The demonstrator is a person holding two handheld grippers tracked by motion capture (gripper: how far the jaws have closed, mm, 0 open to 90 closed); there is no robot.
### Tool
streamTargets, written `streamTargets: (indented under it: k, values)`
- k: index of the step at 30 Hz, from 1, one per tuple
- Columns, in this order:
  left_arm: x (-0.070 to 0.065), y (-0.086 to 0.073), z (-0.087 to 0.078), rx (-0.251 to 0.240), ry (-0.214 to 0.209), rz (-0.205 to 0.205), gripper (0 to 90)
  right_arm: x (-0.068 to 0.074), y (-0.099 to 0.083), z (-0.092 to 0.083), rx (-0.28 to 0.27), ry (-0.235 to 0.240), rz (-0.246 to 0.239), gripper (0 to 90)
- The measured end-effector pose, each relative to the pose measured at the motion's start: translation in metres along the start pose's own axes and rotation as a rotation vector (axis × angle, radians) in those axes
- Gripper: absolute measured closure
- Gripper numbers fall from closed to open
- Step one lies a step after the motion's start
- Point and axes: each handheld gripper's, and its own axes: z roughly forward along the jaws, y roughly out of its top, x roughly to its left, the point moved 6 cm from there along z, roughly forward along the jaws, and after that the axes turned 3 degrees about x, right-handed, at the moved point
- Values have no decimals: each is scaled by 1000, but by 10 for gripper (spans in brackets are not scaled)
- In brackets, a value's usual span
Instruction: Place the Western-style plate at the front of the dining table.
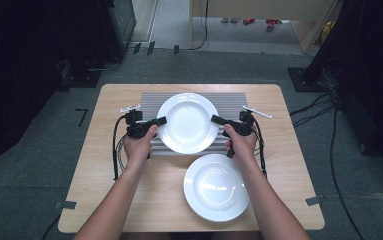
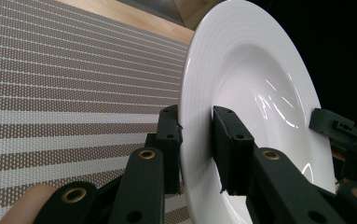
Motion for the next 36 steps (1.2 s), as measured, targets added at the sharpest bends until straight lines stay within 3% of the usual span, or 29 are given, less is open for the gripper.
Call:
streamTargets:
  k: [4, 12, 22, 25, 29, 32, 36]
  values:
    - [5, 2, 9, 17, 8, -31, 745, -8, 4, 7, -10, -8, 42, 812]
    - [13, 0, 23, 50, 38, -54, 744, -26, 1, 19, 10, -37, 99, 806]
    - [19, -2, 38, 85, 62, -95, 746, -40, -2, 26, 24, -83, 135, 792]
    - [21, -2, 42, 106, 68, -94, 751, -47, -2, 30, 38, -109, 142, 781]
    - [23, 2, 47, 104, 72, -111, 746, -46, 5, 34, 50, -141, 110, 778]
    - [23, 5, 51, 117, 85, -101, 749, -52, 7, 37, 30, -121, 168, 782]
    - [25, 5, 59, 135, 116, -95, 741, -62, 6, 42, 19, -136, 191, 779]
